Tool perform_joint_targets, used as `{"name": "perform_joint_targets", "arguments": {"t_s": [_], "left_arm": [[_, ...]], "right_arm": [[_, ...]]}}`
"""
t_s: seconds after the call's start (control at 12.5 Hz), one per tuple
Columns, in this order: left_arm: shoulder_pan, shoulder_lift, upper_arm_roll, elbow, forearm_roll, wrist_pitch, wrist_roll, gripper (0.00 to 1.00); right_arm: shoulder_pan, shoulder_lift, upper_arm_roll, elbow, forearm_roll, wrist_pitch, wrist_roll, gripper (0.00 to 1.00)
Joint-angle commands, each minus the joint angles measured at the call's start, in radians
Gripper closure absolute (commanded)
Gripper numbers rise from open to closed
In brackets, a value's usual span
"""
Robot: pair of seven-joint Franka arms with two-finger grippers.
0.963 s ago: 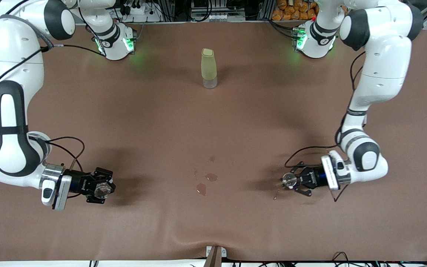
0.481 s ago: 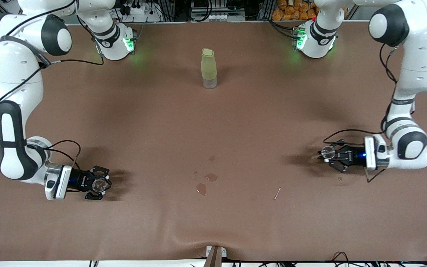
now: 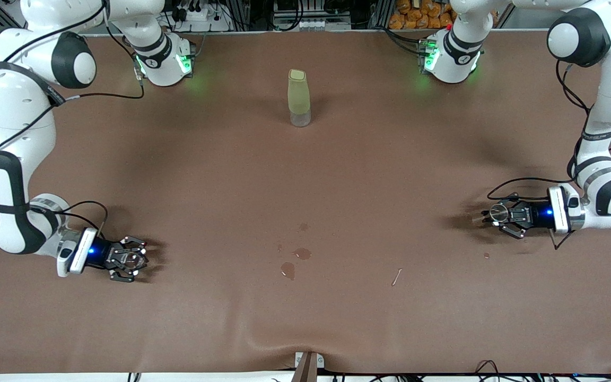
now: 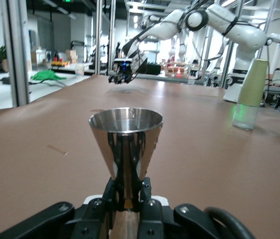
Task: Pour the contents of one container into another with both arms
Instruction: 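Lower the jigger with the left gripper while the right gripper lowers the beaker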
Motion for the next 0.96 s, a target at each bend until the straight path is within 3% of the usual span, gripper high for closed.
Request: {"name": "perform_joint_targets", "arguments": {"t_s": [0.0, 0.4, 0.48, 0.56, 0.88], "left_arm": [[0.021, 0.007, -0.014, -0.019, 0.005, -0.041, 0.064, 1.00], [0.023, -0.021, -0.002, -0.119, 0.106, -0.035, 0.090, 1.00], [0.023, -0.022, 0.014, -0.123, 0.128, -0.030, 0.113, 1.00], [0.023, -0.027, 0.032, -0.143, 0.138, -0.030, 0.133, 1.00], [0.024, -0.053, 0.061, -0.188, 0.160, -0.032, 0.168, 1.00]], "right_arm": [[-0.047, 0.027, 0.014, 0.020, 0.004, -0.016, -0.036, 1.00], [-0.108, 0.078, 0.013, 0.020, 0.000, -0.010, -0.104, 1.00], [-0.118, 0.076, 0.010, 0.022, 0.000, -0.010, -0.102, 0.76], [-0.124, 0.076, 0.010, 0.022, 0.000, -0.010, -0.099, 0.01], [-0.147, 0.068, 0.013, 0.022, 0.009, -0.019, -0.052, 0.00]]}}
